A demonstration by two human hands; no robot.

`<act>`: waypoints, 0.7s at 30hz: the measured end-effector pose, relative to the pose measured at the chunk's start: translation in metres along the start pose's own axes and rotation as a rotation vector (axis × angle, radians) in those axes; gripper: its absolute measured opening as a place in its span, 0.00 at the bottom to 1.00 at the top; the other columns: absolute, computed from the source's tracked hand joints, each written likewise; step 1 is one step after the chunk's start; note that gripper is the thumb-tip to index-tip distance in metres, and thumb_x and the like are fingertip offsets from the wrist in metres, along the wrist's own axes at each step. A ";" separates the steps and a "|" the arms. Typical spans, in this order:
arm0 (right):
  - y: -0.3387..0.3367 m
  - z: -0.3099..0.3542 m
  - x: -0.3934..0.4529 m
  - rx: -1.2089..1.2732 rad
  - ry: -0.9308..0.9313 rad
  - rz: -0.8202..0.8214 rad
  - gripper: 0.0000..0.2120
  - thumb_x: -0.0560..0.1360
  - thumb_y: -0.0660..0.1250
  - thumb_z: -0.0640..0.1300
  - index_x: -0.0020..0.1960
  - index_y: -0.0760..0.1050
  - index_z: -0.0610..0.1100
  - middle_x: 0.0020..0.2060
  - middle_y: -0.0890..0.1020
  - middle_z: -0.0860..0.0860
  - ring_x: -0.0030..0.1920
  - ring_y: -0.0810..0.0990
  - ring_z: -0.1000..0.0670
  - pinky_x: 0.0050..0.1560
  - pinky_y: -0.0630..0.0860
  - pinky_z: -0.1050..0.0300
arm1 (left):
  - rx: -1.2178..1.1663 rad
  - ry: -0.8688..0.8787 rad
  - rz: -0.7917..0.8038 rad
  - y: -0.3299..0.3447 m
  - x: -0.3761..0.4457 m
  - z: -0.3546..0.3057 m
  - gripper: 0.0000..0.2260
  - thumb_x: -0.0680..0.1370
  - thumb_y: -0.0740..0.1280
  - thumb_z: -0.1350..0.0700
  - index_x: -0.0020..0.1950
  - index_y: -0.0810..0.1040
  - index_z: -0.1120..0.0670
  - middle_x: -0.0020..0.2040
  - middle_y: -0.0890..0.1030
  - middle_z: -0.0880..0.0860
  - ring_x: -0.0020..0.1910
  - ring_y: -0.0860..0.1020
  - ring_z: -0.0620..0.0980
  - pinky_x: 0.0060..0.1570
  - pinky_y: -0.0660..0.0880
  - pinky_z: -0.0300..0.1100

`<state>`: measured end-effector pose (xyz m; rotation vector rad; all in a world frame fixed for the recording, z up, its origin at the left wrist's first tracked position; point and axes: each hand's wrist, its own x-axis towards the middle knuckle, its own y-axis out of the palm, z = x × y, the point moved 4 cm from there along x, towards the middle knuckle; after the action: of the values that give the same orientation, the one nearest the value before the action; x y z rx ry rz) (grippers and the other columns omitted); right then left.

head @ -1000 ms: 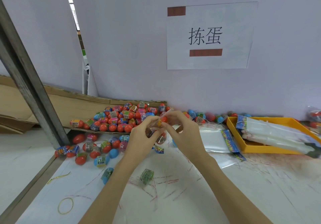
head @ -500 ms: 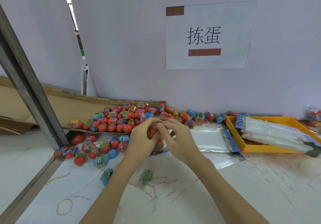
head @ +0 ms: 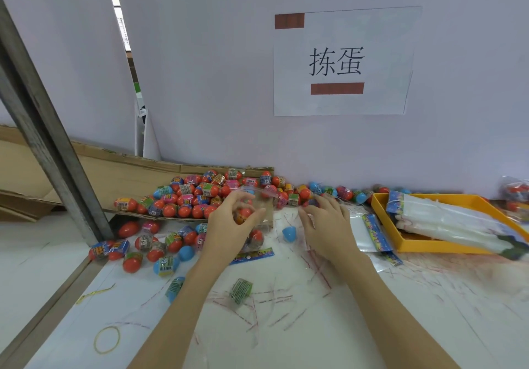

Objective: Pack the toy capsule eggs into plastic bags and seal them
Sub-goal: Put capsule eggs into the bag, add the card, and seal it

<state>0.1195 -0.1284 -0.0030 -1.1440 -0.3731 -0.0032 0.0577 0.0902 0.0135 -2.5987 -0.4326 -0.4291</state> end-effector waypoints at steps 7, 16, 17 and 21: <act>-0.007 0.008 0.000 0.137 -0.012 -0.158 0.10 0.85 0.62 0.50 0.63 0.78 0.51 0.59 0.77 0.50 0.61 0.70 0.47 0.66 0.68 0.49 | -0.040 -0.126 0.238 0.010 -0.003 0.004 0.28 0.74 0.78 0.41 0.70 0.71 0.42 0.56 0.83 0.44 0.55 0.81 0.42 0.57 0.78 0.40; -0.029 0.047 -0.013 0.669 -0.178 -0.400 0.12 0.82 0.69 0.44 0.63 0.71 0.48 0.47 0.81 0.53 0.41 0.79 0.50 0.45 0.79 0.52 | -0.098 -0.162 0.282 0.011 -0.005 0.003 0.25 0.71 0.82 0.50 0.66 0.80 0.51 0.56 0.85 0.49 0.54 0.84 0.46 0.59 0.82 0.42; -0.030 0.050 -0.016 0.665 -0.208 -0.396 0.14 0.82 0.69 0.45 0.66 0.73 0.47 0.49 0.81 0.53 0.44 0.80 0.52 0.48 0.79 0.55 | -0.100 -0.167 0.282 0.010 -0.005 0.003 0.23 0.71 0.82 0.50 0.64 0.82 0.51 0.55 0.86 0.49 0.53 0.85 0.45 0.59 0.82 0.43; -0.025 0.056 -0.018 0.648 -0.187 -0.368 0.14 0.79 0.74 0.47 0.63 0.81 0.46 0.55 0.78 0.49 0.54 0.77 0.51 0.57 0.75 0.59 | -0.098 -0.169 0.247 0.010 -0.005 0.003 0.11 0.75 0.79 0.52 0.56 0.85 0.50 0.49 0.87 0.46 0.50 0.85 0.44 0.57 0.81 0.43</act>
<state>0.0817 -0.0920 0.0340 -0.4256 -0.6884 -0.0920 0.0579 0.0821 0.0050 -2.7498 -0.1444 -0.1506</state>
